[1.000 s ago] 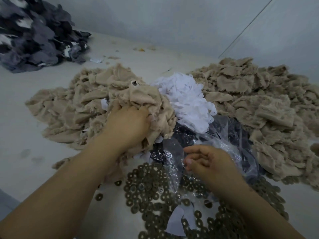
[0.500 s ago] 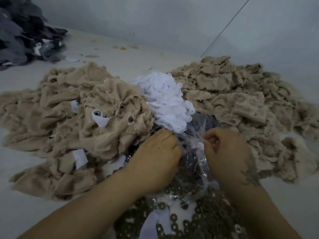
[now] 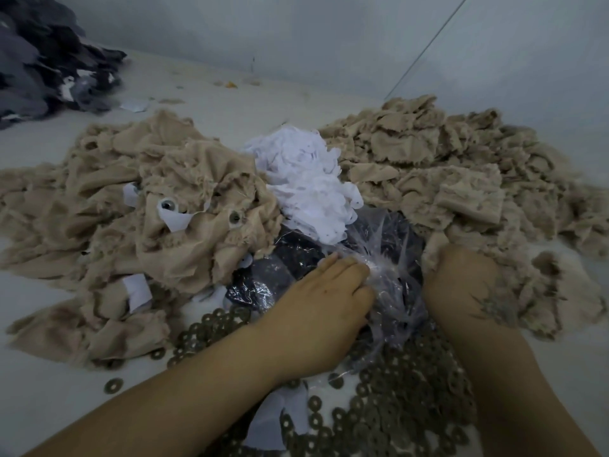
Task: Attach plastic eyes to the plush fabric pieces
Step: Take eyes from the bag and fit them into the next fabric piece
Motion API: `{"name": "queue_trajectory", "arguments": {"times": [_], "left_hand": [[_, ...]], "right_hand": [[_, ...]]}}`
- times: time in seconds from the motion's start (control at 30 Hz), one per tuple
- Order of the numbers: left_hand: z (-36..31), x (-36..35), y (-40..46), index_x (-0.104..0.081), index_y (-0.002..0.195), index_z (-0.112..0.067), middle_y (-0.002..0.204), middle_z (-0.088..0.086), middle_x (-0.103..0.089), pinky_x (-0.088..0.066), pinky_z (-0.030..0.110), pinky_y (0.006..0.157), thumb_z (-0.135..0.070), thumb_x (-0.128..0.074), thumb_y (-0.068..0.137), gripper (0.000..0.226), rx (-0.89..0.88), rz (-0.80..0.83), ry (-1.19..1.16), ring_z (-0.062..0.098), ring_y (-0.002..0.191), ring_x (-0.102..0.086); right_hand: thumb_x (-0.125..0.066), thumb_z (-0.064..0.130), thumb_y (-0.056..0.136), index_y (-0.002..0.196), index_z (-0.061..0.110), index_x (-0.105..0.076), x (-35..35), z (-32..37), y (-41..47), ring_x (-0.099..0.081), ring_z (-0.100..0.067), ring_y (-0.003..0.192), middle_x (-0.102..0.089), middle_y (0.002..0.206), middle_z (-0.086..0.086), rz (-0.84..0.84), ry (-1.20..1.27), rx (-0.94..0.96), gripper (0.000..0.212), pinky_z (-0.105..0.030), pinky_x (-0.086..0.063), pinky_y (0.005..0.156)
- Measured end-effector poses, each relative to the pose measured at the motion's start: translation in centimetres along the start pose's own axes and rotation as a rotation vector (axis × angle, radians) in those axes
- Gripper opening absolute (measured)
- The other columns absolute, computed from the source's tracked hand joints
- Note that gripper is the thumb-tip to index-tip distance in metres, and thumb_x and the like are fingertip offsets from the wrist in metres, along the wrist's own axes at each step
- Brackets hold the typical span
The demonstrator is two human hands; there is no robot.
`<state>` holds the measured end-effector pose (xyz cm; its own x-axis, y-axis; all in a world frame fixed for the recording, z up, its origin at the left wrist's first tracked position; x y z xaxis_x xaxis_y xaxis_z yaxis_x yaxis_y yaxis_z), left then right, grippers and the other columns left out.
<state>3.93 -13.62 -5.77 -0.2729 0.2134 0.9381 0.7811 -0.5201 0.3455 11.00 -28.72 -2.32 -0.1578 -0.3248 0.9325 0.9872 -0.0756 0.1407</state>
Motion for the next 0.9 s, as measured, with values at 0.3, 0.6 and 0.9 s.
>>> {"name": "queue_trajectory", "arguments": {"times": [0.3,0.6,0.9], "left_hand": [[3.3,2.0,-1.1,-0.042,0.134,-0.034,0.117,-0.021,-0.056,-0.048,0.009,0.084,-0.013,-0.074,0.08,0.067,0.492,-0.257,-0.913,-0.007,0.11,-0.055],[6.4,2.0,-4.6,-0.071,0.089,-0.017,0.081,0.002,-0.075,-0.057,0.031,0.066,-0.012,-0.067,0.091,0.007,0.797,-0.502,-1.302,0.016,0.075,-0.071],[6.4,2.8,-5.9,-0.068,0.104,-0.004,0.097,0.015,-0.074,-0.06,0.042,0.082,-0.009,-0.061,0.095,0.013,0.863,-0.533,-1.475,0.029,0.092,-0.071]], "right_hand": [[-0.072,0.024,0.088,0.078,0.037,-0.058,0.7,6.7,-6.3,-0.057,-0.001,0.053,-0.058,0.06,0.013,-0.119,0.601,0.481,0.022,-0.016,-0.047,0.053],[-0.074,0.028,0.087,0.123,0.037,-0.061,-4.5,6.5,-5.6,-0.062,0.004,0.107,-0.065,0.115,0.02,0.386,0.802,0.32,0.04,-0.024,-0.056,0.088],[-0.085,0.033,0.069,0.099,0.023,-0.074,-5.1,7.1,-7.0,-0.074,-0.016,0.094,-0.078,0.101,0.001,0.697,1.207,0.216,0.034,-0.025,-0.059,0.073]]}}
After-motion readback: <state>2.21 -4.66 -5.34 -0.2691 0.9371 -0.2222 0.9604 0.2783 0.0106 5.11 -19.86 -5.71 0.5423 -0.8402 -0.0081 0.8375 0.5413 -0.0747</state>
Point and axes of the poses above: each hand's wrist, its own y-axis towards the middle knuckle, its own x-axis out of the back of the hand, z = x × y, the point moved 5 cm from there along y, towards the middle knuckle
